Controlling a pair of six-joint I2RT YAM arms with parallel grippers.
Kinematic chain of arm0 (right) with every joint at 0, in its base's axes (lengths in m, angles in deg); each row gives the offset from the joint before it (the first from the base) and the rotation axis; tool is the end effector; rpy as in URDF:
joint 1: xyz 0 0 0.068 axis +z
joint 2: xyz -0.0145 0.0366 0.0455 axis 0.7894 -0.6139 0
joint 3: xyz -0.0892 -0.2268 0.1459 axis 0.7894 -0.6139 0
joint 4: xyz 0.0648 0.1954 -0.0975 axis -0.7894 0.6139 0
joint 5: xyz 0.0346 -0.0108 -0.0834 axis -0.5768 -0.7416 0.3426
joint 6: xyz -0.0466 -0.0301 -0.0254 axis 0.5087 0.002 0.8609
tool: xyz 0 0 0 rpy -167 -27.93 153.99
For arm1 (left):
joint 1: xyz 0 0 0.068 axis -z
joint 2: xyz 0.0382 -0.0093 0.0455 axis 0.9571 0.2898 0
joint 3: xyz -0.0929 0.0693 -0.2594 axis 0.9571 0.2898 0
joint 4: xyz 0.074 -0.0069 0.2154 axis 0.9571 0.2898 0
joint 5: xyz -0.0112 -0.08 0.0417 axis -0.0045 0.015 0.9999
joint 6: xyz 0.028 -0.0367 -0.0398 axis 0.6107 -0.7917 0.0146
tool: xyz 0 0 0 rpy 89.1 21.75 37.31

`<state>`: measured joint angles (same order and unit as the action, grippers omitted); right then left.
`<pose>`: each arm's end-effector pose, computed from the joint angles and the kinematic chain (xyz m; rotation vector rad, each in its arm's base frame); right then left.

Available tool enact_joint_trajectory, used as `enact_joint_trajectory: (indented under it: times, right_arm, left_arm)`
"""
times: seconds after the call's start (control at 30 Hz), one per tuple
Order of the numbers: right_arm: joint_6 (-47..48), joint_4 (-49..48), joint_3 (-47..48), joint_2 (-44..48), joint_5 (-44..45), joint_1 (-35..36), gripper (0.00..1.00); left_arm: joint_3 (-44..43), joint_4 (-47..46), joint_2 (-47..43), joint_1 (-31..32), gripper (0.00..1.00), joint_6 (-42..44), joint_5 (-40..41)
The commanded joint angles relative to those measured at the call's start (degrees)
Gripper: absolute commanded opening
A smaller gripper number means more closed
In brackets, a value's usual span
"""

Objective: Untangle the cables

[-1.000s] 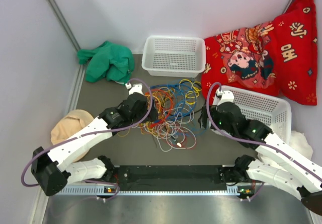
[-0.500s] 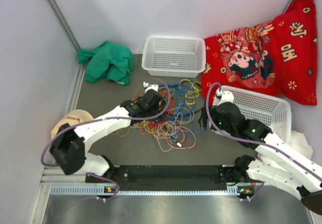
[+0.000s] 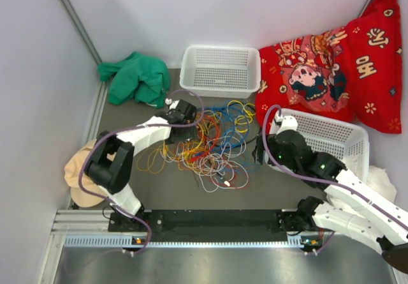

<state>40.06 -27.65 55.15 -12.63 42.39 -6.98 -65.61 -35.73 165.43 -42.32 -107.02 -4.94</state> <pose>0.0969 0.0766 0.2911 -0.1115 2.2432 0.3505 0.2688 -0.1460 0.2185 -0.2591 2.5913 -0.0544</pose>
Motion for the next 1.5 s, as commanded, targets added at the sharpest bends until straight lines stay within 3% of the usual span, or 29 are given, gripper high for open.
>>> enact_joint_trajectory:
  times: [0.0,0.13,0.23,0.27,0.33,0.37,0.4,0.43,0.7,0.83,1.03,1.17,1.47]
  right_arm:
    - [0.81,-1.08,2.09,-0.49,0.64,0.47,0.99]
    - [1.34,-1.07,2.27,-0.84,0.99,0.47,0.99]
    - [1.34,-1.16,2.09,-1.36,0.90,0.47,0.99]
    - [1.34,-1.25,2.18,-1.54,0.73,0.47,0.99]
    - [1.26,-1.25,2.27,-1.81,0.55,0.47,0.99]
    - [1.17,-1.43,2.53,-1.81,0.46,0.47,0.99]
    - [1.17,-1.43,2.79,-1.81,0.29,0.38,0.99]
    - [1.17,-1.78,3.06,-1.81,0.11,0.47,0.99]
    - [2.75,-4.41,11.22,-0.58,-3.23,0.47,0.99]
    - [3.19,-6.08,16.67,-0.05,-5.77,0.47,0.99]
    - [1.35,-11.61,21.68,-1.63,-12.70,0.47,0.99]
    - [0.99,-16.62,21.34,-2.60,-15.62,0.47,0.96]
    - [-0.50,-24.27,20.20,-11.28,-22.29,0.38,0.67]
  left_arm:
    - [-2.87,-2.40,3.93,-0.33,0.85,-0.22,-2.32]
    - [-2.60,-3.63,5.96,-0.33,0.77,-0.04,-7.31]
    - [-1.29,-5.04,6.58,-0.24,0.56,0.84,-9.78]
    - [-0.50,-5.21,5.80,-0.24,0.41,0.93,-10.14]
    - [0.03,-5.30,3.95,-0.24,0.32,1.19,-10.32]
    - [0.03,-4.87,1.25,-0.24,0.23,1.28,-10.41]
    - [-0.23,-4.51,-0.52,-0.33,0.08,1.45,-10.49]
    - [-0.75,-3.38,-2.45,-0.24,0.01,1.80,-10.50]
    - [-6.64,-5.39,-25.57,-0.33,0.00,4.88,-17.68]
    - [-8.84,-6.09,-29.63,-0.33,0.00,4.10,-26.47]
    - [-4.99,-14.08,-32.88,-0.33,0.00,0.32,-40.88]
    - [-2.17,-18.13,-34.72,-0.33,0.00,-1.09,-44.41]
    - [0.39,-19.63,-35.52,-0.33,0.00,-1.80,-46.00]
